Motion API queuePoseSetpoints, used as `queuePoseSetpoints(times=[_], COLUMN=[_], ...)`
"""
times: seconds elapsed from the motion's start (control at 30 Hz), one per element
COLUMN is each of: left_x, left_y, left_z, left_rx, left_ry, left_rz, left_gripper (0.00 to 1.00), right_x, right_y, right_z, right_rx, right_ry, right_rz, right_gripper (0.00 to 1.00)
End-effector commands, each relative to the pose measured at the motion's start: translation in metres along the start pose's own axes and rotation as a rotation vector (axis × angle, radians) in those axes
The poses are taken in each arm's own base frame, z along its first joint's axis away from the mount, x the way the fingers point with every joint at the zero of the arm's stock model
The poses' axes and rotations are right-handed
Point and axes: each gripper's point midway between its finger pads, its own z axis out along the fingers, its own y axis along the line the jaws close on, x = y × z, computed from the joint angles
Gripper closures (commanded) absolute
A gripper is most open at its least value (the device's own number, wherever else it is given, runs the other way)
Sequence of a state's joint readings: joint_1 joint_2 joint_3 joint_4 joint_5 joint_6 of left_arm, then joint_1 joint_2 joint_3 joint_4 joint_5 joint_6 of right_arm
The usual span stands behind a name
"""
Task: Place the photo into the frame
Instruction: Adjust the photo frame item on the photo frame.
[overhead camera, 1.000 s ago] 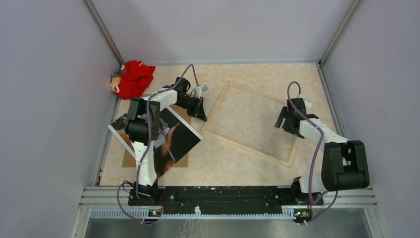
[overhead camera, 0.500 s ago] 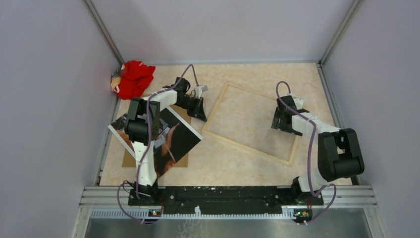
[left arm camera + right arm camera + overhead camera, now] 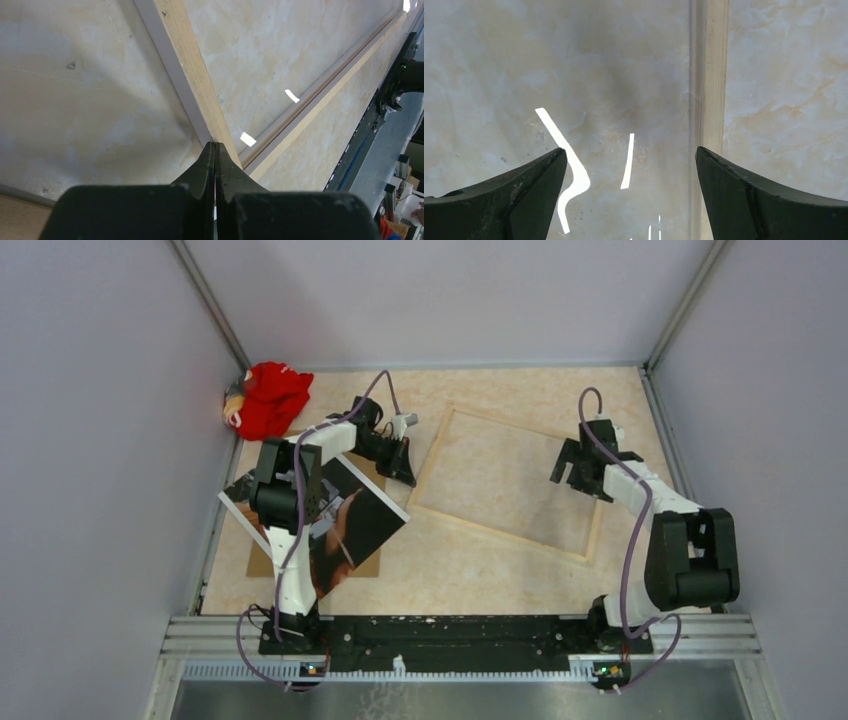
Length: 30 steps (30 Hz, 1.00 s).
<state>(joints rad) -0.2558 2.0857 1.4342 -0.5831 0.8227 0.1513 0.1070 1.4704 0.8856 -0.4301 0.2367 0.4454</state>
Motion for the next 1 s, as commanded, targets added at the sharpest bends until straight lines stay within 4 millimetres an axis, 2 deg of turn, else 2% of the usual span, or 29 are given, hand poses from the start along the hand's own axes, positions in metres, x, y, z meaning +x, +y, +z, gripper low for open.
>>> queuePoseSetpoints(times=[0.0,0.27,0.5,0.67,0.97], left_x=[-0.003,-0.003,-0.004,-0.006,-0.005], left_y=[-0.02,-0.021,-0.021,-0.023,-0.023], left_z=[-0.004,-0.005,-0.005,-0.006,-0.007], left_rx=[0.045,0.046,0.045,0.051,0.049], left_ry=[-0.011,-0.014,-0.012,-0.015,-0.013], left_rz=[0.041,0.042,0.045,0.045,0.046], left_gripper=[1.0,1.0,1.0,1.0,1.0], right_x=[-0.025,-0.01,-0.032,-0.03,-0.009], right_y=[0.035,0.033,0.004,-0.003,0.006], right_z=[-0.012,0.005,-0.006,-0.003,0.015], right_rx=[-0.192,-0.19,-0.018,0.02,-0.028], right_ry=[-0.035,0.025,-0.038,-0.033,0.028], right_rz=[0.039,0.042,0.015,0.01,0.011], right_gripper=[0.01,0.01,0.01,0.01,0.01])
